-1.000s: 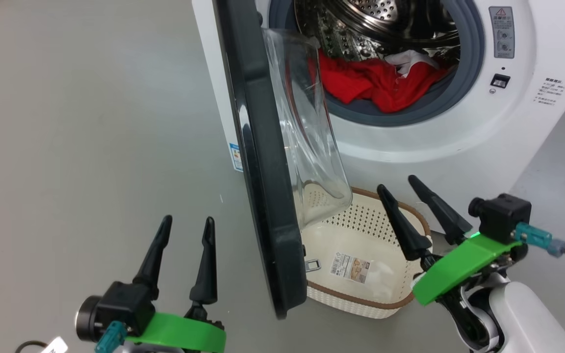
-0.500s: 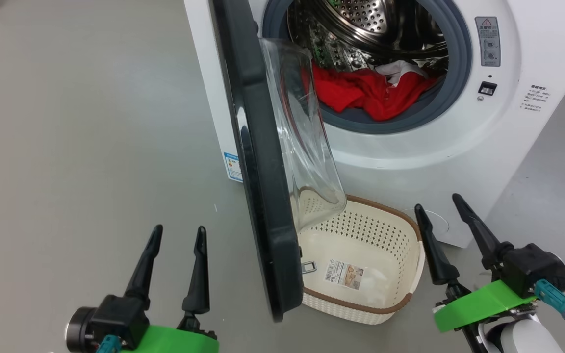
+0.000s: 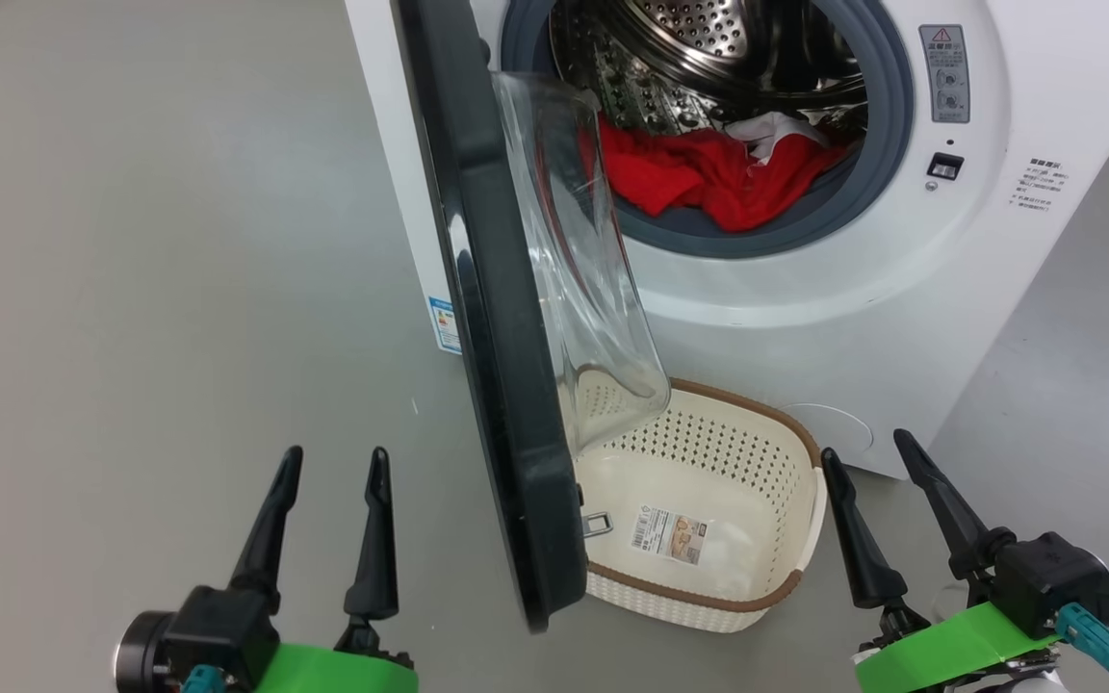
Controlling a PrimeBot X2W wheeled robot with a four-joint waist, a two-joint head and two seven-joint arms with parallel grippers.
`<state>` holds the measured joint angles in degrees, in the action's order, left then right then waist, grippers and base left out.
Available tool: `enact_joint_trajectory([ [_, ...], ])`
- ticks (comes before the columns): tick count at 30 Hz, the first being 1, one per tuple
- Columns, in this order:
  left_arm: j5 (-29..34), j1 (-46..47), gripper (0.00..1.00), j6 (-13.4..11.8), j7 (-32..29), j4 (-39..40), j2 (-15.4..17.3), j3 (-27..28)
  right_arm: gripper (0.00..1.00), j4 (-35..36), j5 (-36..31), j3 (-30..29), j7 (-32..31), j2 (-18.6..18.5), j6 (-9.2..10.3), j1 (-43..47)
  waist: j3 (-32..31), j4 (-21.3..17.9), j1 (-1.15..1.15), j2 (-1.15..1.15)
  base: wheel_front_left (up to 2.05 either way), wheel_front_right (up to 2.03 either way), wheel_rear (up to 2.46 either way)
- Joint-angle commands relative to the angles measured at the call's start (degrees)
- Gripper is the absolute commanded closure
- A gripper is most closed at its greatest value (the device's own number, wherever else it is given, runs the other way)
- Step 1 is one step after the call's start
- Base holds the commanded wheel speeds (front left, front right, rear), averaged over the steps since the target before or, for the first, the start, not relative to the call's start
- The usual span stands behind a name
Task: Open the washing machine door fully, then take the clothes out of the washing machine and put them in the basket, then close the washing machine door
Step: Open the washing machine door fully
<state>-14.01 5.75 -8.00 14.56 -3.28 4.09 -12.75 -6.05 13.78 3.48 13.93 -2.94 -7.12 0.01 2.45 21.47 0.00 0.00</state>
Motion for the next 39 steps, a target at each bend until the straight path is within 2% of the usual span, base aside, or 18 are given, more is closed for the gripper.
enact_joint_trajectory([
  [1,0.7,0.6,0.00,0.2,0.4,1.5,0.1,2.4,0.00,1.6,0.3,1.6,0.7,0.1,-0.36,-0.4,-0.1,-0.1,0.00,0.00,0.00,0.00,0.00],
  [9,1.0,0.3,0.00,0.7,0.4,0.9,-0.2,3.1,0.00,1.6,1.0,1.2,1.0,0.1,-0.36,-0.4,-0.9,0.0,0.00,0.00,0.00,0.00,0.00],
  [10,1.0,0.3,0.62,0.8,0.4,0.8,-0.3,3.1,0.00,1.6,1.1,1.1,1.0,0.1,-0.36,-0.4,-1.0,0.0,0.00,0.00,0.00,0.00,0.00],
  [11,1.0,0.2,1.00,0.9,0.4,0.8,-0.3,3.1,0.00,1.6,1.1,1.1,1.0,0.1,-0.36,-0.4,-1.1,0.0,0.00,0.00,0.00,0.00,0.00],
  [24,2.9,2.5,1.00,1.9,0.4,9.5,-0.6,2.6,0.00,0.8,1.9,1.4,1.1,0.1,-0.36,-0.9,-1.5,-0.6,0.00,0.00,0.00,0.00,0.00],
  [39,5.5,7.2,1.00,3.9,-2.2,18.1,-0.8,-5.3,0.00,0.7,2.6,2.5,1.1,0.1,-0.36,-1.5,-1.6,-2.0,0.00,0.00,0.00,0.00,0.00],
])
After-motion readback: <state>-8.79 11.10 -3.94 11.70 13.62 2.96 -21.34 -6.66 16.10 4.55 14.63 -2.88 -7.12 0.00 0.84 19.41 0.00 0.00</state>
